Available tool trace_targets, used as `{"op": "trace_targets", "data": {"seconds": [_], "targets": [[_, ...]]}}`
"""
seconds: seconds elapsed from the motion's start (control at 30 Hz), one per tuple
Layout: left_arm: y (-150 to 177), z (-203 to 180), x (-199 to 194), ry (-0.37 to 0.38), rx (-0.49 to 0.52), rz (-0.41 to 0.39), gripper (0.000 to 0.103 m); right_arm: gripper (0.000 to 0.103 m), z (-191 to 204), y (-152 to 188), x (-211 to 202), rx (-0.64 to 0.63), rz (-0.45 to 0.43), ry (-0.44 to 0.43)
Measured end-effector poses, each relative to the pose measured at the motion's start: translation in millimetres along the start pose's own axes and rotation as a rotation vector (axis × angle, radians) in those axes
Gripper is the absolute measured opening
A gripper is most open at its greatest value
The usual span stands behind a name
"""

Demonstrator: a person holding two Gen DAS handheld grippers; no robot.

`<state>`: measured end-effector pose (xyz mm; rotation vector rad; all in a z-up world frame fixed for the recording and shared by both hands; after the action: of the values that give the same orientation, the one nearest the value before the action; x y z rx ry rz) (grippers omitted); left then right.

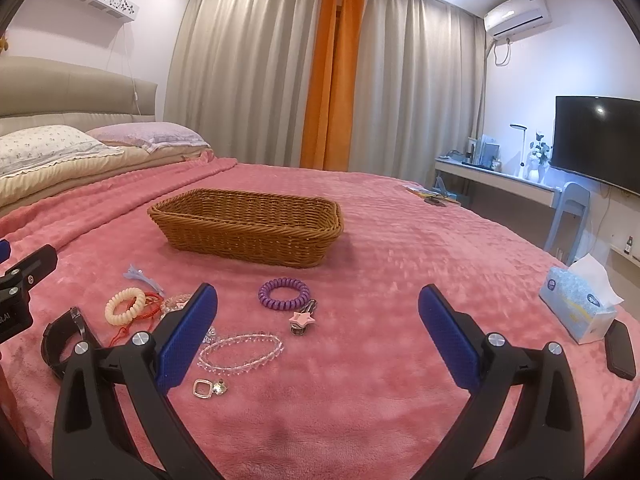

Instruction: Organize jewelry

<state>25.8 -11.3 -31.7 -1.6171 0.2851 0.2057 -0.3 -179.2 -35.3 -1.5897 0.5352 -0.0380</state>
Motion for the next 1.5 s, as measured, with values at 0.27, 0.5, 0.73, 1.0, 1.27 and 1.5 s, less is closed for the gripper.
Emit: {"op": "trace_targets", "data": {"seconds": [0.27, 0.5, 0.73, 1.0, 1.27, 1.5], "targets": [[1.3, 0.9, 0.2, 0.001, -0.003, 0.004, 0.096, 0.097, -0.3, 0.2, 0.2, -0.001, -0.001, 0.001], [1.6, 2.1, 0.5, 0.001, -0.003, 0.006, 0.096, 0.097, -0.4, 0.5, 0.5, -0.001, -0.001, 0.001], [2.3, 3.0, 1.1, 0.004, -0.007, 0.009, 0.096, 0.097, -0.6, 0.9, 0.3, -0.002, -0.001, 0.0], [2.9, 7.8, -0.2, 0.019, -0.035, 0.01, 0.096, 0.097, -0.4, 1.8, 0.1, -0.004, 0.0, -0.001], [2.7, 61.0, 3.9, 0.232, -0.221, 0.203, 0.095, 0.097, 8.7, 4.2, 9.0, -0.074, 0.063, -0.01], [11.8, 43.0, 5.4, 0.254, -0.125, 0.402, 0.082, 0.096, 6.4, 2.9, 24.9, -0.067, 0.16, -0.047]]}}
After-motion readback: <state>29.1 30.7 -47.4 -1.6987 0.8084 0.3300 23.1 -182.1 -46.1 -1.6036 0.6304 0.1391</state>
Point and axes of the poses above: each gripper's, at about its wrist camera, not at the fingertips, and x roughly the way its jaws point, z to its left, y to its underside, the point moved 1 cm from there along x, roughly the way its jaws point, and after that the axes turned 4 degrees about y, right-handed, at the moved point
